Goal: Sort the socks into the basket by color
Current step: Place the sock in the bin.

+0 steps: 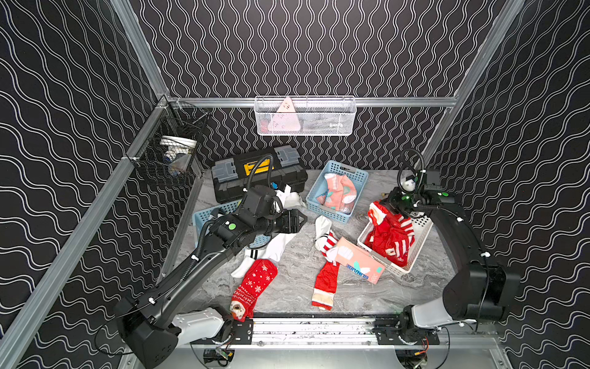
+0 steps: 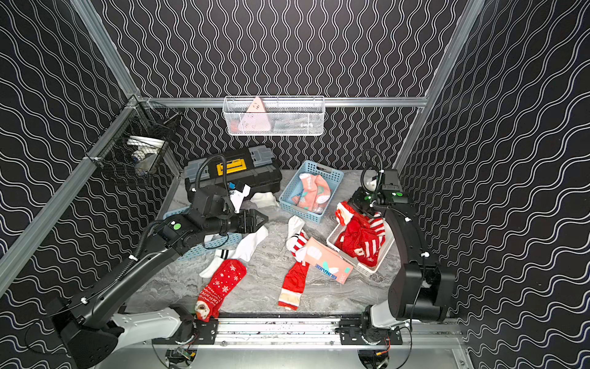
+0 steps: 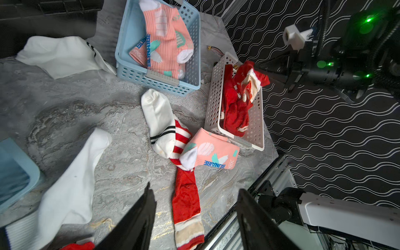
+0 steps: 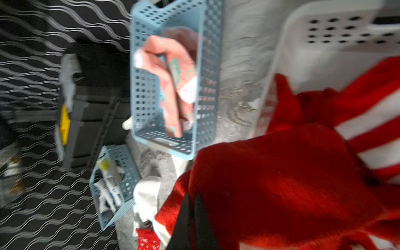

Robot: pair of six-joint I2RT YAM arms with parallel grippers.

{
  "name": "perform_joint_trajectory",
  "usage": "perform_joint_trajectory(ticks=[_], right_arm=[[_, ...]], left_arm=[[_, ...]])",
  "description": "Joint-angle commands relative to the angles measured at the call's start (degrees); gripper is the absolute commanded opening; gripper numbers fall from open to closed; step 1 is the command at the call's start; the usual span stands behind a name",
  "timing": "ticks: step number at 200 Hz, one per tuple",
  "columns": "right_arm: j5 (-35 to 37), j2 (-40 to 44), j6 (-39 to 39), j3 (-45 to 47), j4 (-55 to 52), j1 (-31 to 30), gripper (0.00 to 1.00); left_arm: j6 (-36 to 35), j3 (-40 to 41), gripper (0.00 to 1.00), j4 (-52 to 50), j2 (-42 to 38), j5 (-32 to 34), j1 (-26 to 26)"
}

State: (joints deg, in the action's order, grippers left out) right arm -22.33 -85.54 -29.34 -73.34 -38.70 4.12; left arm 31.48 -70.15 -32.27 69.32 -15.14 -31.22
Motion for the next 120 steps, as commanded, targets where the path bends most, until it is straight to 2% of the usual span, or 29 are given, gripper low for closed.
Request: perform_joint_trajectory(ticks=[1, 39, 69, 120], right_arm=[[8.2, -0.3, -0.6, 3.8, -0.9, 0.6, 0.00], [10.7, -0.8, -3.9, 12.2, 3.0, 2.0, 0.00], [8.8, -2.0, -6.4, 16.3, 5.5, 2.2, 0.00], [9.2, -0.6, -6.3, 17.7, 5.2, 2.2, 0.00]], left_arm=[[-1.0, -0.2, 0.64, -2.1, 0.9, -0.3, 0.4], [-1.7, 0.1, 0.64, -4.1, 1.9, 0.1, 1.3], [-2.4, 0.3, 0.64, -5.6, 2.6, 0.9, 1.8], [-2.6, 2.3, 0.65, -5.7, 2.8, 1.3, 2.1]])
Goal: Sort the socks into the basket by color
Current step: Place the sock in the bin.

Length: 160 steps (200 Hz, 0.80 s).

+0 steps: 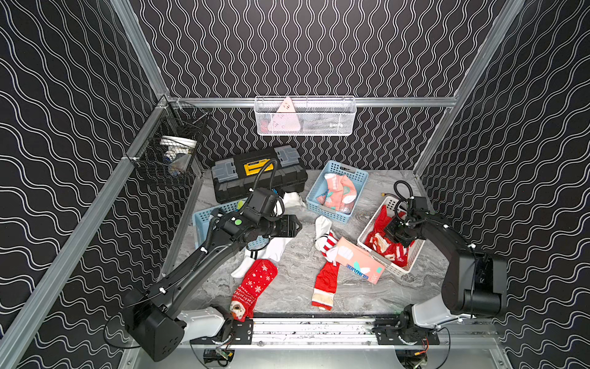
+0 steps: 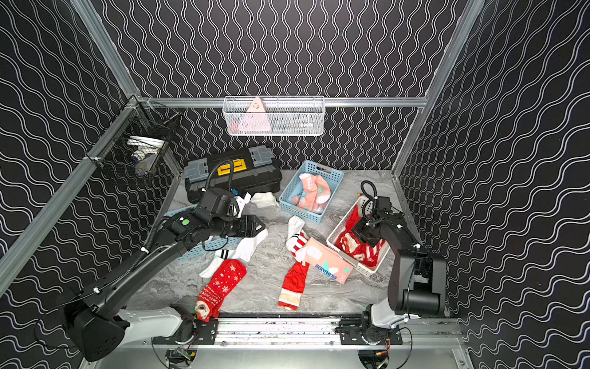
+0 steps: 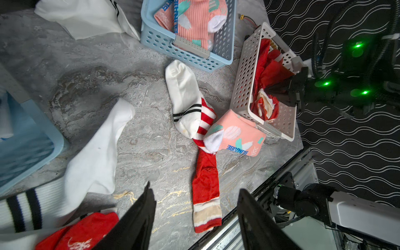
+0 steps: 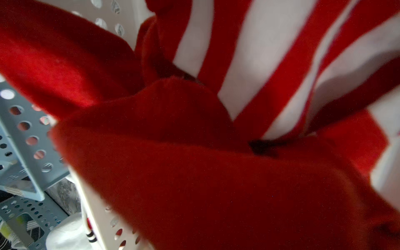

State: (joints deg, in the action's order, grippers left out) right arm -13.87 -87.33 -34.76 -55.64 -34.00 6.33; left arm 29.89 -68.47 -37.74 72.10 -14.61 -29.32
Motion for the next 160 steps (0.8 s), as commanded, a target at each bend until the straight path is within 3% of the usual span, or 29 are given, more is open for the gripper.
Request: perform_joint_trajectory(ticks=[1, 44, 65, 140, 149, 160], right_arm=[[0.8, 1.2, -0.9, 0.0, 0.5, 0.0, 0.00], [0.9, 2.1, 0.2, -1.2, -1.4, 0.0, 0.01], [0.9, 3.2, 0.4, -1.4, -2.0, 0.0, 0.25], [1.5, 8.0, 3.1, -10.5, -8.6, -2.5, 0.93], [1.9, 8.5, 3.7, -11.8, -9.8, -3.4, 1.00], [2.1, 9.0, 4.4, -13.2, -11.2, -4.5, 1.00]], left_arm=[[-1.0, 0.8, 0.65, -0.2, 0.1, 0.8, 0.2], [-0.5, 2.2, 0.66, 0.9, 0.0, 0.5, 0.2], [-0.4, 2.8, 0.67, 1.1, 0.2, 0.5, 0.2], [-0.7, 1.3, 0.69, -7.1, 4.9, 6.0, 0.1], [-0.1, 1.1, 0.69, -8.8, 5.2, 7.2, 0.1], [1.4, 1.6, 0.69, -10.6, 5.3, 9.2, 0.1]])
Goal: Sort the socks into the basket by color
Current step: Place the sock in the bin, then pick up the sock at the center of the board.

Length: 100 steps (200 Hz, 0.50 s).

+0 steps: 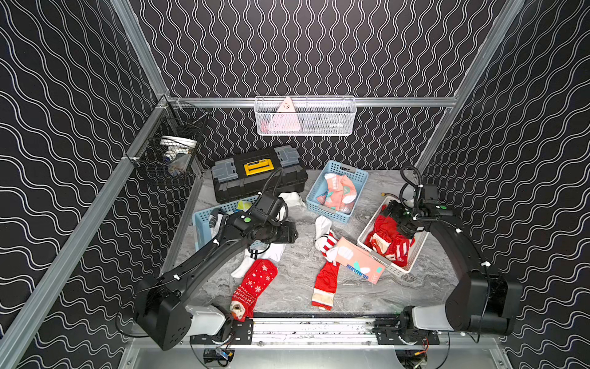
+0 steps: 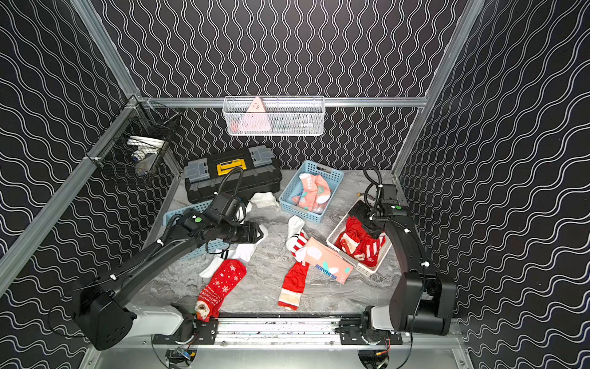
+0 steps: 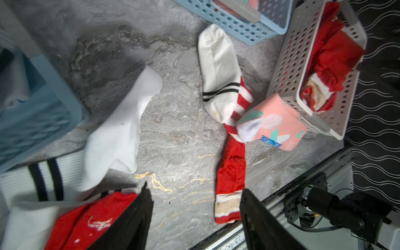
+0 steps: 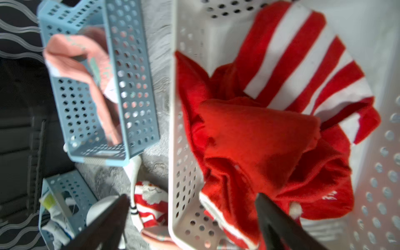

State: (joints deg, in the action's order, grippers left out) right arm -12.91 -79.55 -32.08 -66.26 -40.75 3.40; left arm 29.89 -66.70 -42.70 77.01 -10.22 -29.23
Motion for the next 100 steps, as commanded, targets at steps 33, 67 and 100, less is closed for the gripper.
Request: perform_joint_trajectory(ticks=[33, 67, 100], right_arm=[[1.6, 3.4, 3.1, -4.8, -7.4, -5.8, 1.00], [1.0, 3.9, 4.6, -6.2, -10.0, -10.3, 1.00], [-2.0, 3.3, 5.1, -5.9, -9.7, -11.9, 1.00]], left_arm=[[7.1, 3.4, 0.69, -9.2, -1.1, 9.0, -0.1], [11.8, 8.6, 0.69, -11.9, -4.3, 13.5, -0.2], [13.0, 11.6, 0.69, -10.8, -4.2, 16.2, -0.2]])
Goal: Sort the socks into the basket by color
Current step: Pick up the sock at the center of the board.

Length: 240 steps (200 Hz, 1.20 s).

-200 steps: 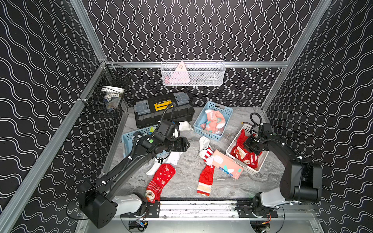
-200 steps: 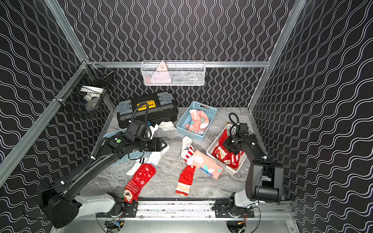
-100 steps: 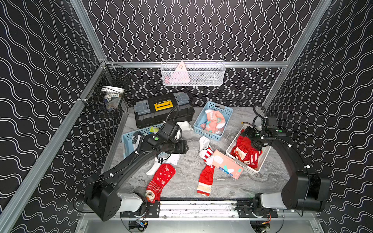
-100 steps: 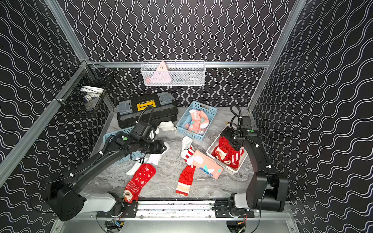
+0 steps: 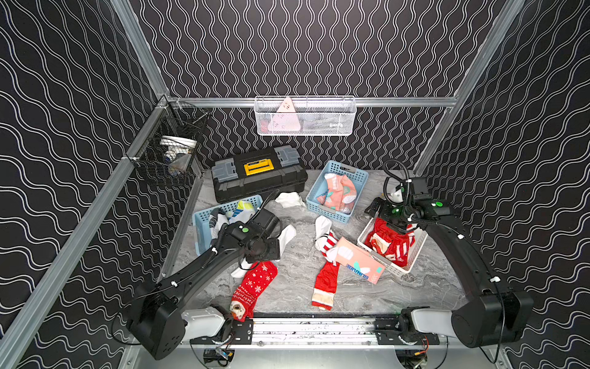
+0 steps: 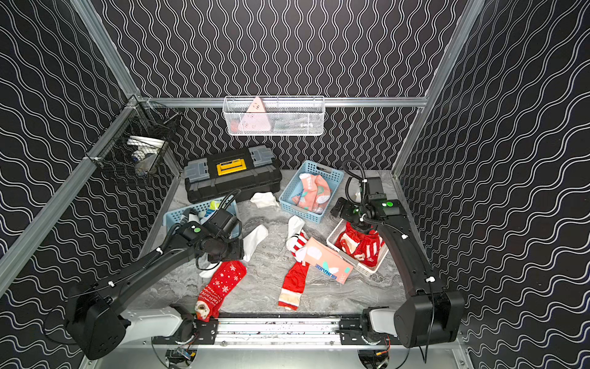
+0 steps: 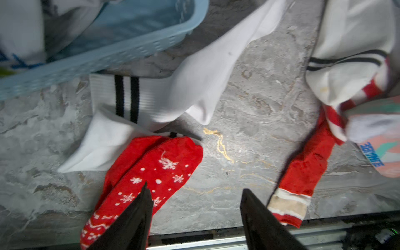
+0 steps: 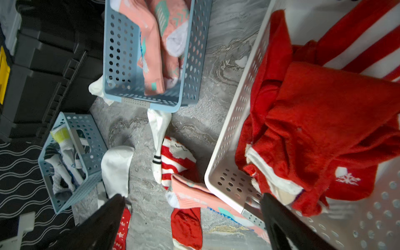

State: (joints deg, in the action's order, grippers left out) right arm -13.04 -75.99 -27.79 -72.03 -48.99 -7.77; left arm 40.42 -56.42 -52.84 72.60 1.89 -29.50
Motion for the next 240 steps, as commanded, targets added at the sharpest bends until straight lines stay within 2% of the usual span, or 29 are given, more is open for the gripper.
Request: perform_joint_trajectory(ticks=[1, 52, 100, 130, 172, 193, 240], right_arm=[[-1.9, -0.3, 0.9, -0.1, -1.4, -0.8, 1.00], [-4.2, -0.6, 1.3, 1.4, -0.3, -1.7, 1.00], [-5.3, -1.1, 1.3, 1.1, -0.1, -2.0, 1.00], [-5.3, -1.2, 1.3, 1.4, 0.1, -2.2, 1.00], [-6.0, -1.3, 1.2, 1.5, 0.5, -2.3, 1.00], [-6.1, -1.6, 1.3, 1.2, 0.5, -2.3, 1.00], [-6.7, -2.5, 1.5, 0.4, 0.5, -2.7, 1.00]], left_arm=[[2.5, 1.4, 0.69, -0.6, 0.3, 4.2, 0.1], [1.3, 5.6, 0.69, 4.5, 3.3, 7.8, 0.1], [-0.7, 7.5, 0.65, 10.3, 8.1, 6.4, 0.1], [-1.5, 8.3, 0.50, 12.6, 9.6, 5.5, 0.1], [-1.9, 8.5, 0.14, 14.2, 10.6, 4.5, -0.3], [-2.5, 7.4, 0.00, 13.8, 10.1, 4.6, -0.7], [-3.3, -0.1, 0.00, 10.0, 7.9, 4.3, -4.4]])
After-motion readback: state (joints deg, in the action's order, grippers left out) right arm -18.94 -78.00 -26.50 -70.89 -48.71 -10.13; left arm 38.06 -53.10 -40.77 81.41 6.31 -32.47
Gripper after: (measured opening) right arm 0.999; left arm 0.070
